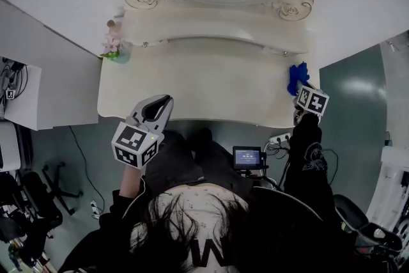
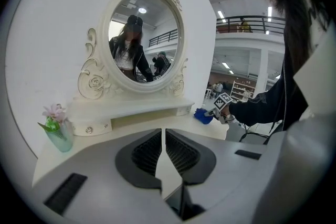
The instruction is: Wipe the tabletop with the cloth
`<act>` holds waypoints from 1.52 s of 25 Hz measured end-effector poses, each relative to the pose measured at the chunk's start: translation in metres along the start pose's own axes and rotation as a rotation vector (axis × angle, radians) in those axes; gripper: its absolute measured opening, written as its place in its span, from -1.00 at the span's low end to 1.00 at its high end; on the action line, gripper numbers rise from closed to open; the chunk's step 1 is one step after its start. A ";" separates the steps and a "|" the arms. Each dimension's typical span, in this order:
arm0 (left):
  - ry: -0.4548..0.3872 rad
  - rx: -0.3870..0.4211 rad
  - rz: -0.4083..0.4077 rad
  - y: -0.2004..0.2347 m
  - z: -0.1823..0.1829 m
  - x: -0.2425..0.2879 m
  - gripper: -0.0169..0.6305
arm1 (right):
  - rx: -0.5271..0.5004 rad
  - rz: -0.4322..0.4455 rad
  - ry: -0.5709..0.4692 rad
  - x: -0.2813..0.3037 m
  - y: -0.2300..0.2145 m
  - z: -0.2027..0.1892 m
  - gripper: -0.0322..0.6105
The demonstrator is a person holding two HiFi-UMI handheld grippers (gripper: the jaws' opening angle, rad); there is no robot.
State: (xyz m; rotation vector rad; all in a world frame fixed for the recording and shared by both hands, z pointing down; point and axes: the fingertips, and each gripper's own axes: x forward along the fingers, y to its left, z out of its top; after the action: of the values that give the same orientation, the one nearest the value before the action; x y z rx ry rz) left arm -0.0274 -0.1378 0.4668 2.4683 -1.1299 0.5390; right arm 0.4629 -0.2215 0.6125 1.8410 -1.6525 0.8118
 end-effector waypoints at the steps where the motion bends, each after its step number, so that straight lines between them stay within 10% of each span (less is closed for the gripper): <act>1: -0.003 -0.002 0.003 0.004 -0.001 -0.004 -0.94 | 0.012 0.024 -0.019 -0.006 0.013 0.004 -0.63; 15: -0.040 -0.041 0.056 0.107 -0.026 -0.096 -0.94 | -0.170 0.438 -0.141 -0.089 0.339 0.034 -0.63; 26: -0.038 -0.085 0.104 0.206 -0.071 -0.165 -0.94 | -0.443 0.698 -0.067 -0.097 0.615 -0.014 -0.63; 38: -0.040 -0.142 0.195 0.263 -0.103 -0.230 -0.94 | -0.659 0.830 0.040 -0.082 0.772 -0.081 -0.63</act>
State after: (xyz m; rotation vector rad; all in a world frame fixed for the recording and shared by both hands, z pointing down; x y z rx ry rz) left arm -0.3889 -0.1036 0.4888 2.2719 -1.3841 0.4480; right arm -0.3167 -0.1919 0.6030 0.6690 -2.3133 0.4828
